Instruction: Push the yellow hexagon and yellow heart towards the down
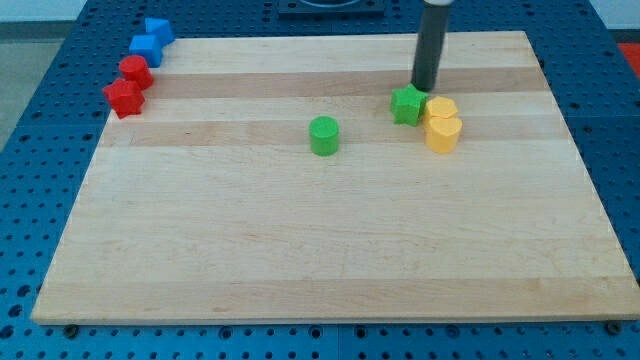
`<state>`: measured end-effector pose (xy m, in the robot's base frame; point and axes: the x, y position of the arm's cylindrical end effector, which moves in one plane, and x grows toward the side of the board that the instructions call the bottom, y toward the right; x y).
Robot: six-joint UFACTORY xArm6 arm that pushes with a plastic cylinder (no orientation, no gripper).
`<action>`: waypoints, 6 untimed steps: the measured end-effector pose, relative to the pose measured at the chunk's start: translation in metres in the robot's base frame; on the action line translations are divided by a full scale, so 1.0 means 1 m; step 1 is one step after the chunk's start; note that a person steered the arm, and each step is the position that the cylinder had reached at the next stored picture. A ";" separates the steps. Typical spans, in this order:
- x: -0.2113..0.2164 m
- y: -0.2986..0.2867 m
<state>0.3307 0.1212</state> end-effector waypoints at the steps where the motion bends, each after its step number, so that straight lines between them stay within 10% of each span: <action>1: 0.028 -0.016; 2: 0.032 -0.108; 6: 0.017 0.036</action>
